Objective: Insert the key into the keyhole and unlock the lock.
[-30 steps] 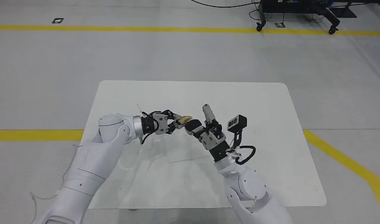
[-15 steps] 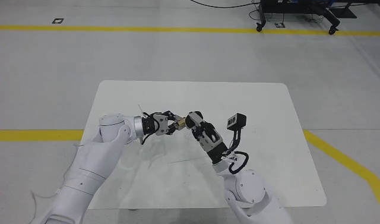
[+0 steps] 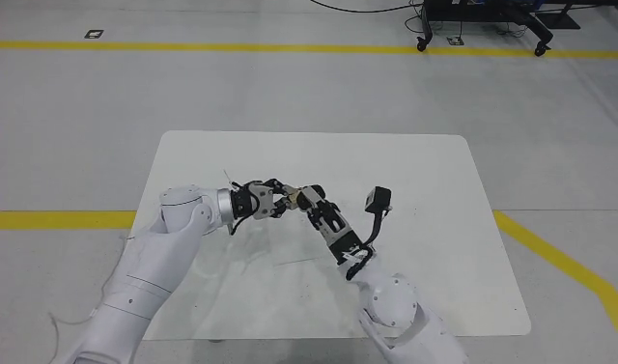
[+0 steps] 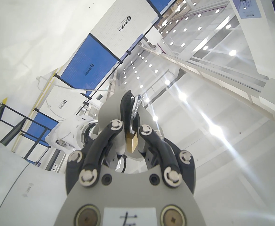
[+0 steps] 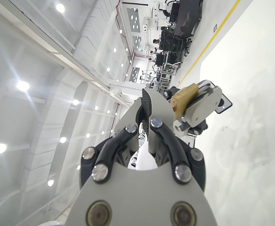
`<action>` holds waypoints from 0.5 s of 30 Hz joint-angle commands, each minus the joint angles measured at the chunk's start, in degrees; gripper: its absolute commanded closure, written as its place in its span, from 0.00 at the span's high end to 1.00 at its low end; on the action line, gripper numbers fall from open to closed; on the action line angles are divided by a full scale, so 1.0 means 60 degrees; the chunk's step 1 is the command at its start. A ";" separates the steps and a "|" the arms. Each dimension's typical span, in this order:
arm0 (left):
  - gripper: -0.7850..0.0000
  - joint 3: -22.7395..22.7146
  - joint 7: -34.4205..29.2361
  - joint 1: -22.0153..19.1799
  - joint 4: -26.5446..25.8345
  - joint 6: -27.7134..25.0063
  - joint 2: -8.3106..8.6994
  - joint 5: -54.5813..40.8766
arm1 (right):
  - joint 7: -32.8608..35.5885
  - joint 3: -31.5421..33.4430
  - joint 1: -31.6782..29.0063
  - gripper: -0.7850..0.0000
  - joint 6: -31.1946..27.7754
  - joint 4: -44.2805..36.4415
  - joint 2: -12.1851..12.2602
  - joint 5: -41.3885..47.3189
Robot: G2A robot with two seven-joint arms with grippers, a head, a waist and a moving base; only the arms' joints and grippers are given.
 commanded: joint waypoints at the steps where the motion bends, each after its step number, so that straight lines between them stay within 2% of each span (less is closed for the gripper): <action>1: 0.00 -0.0116 0.0227 0.0059 -0.0133 -0.0558 0.0019 0.0193 | 0.0266 0.0071 -0.0231 0.03 -0.0038 -0.0316 0.0014 0.0704; 4: 0.00 -0.0272 0.0469 0.0148 -0.0387 -0.1224 0.0057 0.0544 | 0.0966 0.0234 -0.0535 0.09 0.0284 -0.0675 0.0027 0.2593; 7: 0.00 -0.0422 0.0563 0.0313 -0.0636 -0.1794 0.0089 0.0746 | 0.1835 0.0646 -0.0698 0.22 0.1371 -0.0812 0.0062 0.5011; 9: 0.00 -0.0461 0.0351 0.0378 -0.0716 -0.2016 0.0100 0.0735 | 0.2322 0.0889 -0.0634 0.28 0.2298 -0.0695 0.0107 0.5895; 10: 0.00 -0.0460 0.0221 0.0391 -0.0749 -0.2089 0.0104 0.0750 | 0.2468 0.0992 -0.0611 0.35 0.2584 -0.0625 0.0119 0.6260; 14: 0.00 -0.0444 -0.0052 0.0377 -0.0714 -0.2337 0.0118 0.0937 | 0.2665 0.1183 -0.0499 0.29 0.3033 -0.0421 0.0133 0.7154; 15: 0.00 -0.0435 -0.0085 0.0365 -0.0718 -0.2393 0.0121 0.1005 | 0.2656 0.1197 -0.0470 0.24 0.3052 -0.0387 0.0133 0.7249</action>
